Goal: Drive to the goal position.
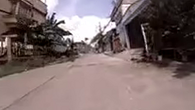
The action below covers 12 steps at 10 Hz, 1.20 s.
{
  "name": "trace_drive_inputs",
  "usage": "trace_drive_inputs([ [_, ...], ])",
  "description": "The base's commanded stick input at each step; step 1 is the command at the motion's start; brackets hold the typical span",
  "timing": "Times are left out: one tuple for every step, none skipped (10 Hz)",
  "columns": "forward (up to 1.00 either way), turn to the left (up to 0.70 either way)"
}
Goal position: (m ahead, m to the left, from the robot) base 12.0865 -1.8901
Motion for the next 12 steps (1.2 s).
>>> trace_drive_inputs([
  [0.7,0.02],
  [0.7,0.02],
  [0.7,0.02],
  [0.7,0.02],
  [0.7,0.02],
  [0.7,0.02],
  [0.7,0.02],
  [0.7,0.02],
  [0.7,0.02],
  [0.7,0.02],
  [0.7,0.02],
  [0.7,0.02],
])
